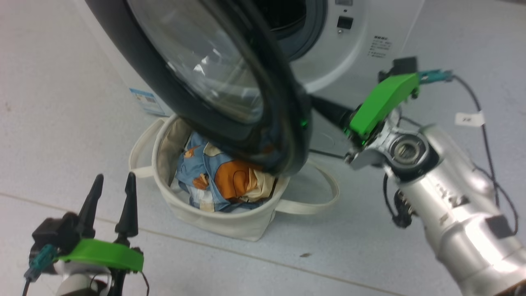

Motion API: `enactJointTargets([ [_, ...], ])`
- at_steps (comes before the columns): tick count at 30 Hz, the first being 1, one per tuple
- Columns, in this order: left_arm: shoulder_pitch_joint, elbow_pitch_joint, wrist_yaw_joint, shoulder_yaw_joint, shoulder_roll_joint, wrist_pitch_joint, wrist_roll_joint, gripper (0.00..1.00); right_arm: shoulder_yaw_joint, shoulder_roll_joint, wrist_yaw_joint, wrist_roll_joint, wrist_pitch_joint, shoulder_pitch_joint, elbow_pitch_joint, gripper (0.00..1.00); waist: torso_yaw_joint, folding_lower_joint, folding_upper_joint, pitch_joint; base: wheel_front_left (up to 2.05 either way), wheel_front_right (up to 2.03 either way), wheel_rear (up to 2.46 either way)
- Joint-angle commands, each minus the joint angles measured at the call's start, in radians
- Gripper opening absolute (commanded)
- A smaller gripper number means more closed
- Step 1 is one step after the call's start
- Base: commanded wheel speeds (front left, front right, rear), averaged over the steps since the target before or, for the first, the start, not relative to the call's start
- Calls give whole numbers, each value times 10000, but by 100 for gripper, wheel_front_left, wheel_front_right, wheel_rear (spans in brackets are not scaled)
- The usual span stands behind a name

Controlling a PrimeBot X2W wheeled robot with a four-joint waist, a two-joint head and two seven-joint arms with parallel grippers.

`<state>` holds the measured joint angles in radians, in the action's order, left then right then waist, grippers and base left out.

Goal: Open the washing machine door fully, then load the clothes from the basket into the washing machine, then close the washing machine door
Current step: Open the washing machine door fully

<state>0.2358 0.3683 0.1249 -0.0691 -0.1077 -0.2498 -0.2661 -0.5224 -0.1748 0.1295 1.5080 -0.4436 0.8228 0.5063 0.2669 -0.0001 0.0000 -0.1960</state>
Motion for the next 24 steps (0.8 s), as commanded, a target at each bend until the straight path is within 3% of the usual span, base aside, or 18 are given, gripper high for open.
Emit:
enactJointTargets([
  [1, -18, -275, 57, -409, -332, -120, 66, 100, -263, 300, 12, -108, -120, -211, -535, 0, -75, 1, 0, 326, 0, 0, 0],
  [9, -497, 92, 45, -820, -390, -120, 151, 100, -1190, 421, 12, -207, -195, -1175, -1515, 0, 401, 1, 0, 1185, 0, 0, 0],
  [24, -719, 194, 11, -1380, -411, -120, 409, 100, -1411, 452, 12, 59, 424, -1669, -1669, 0, 2373, 1, 0, 1789, 0, 0, 0],
])
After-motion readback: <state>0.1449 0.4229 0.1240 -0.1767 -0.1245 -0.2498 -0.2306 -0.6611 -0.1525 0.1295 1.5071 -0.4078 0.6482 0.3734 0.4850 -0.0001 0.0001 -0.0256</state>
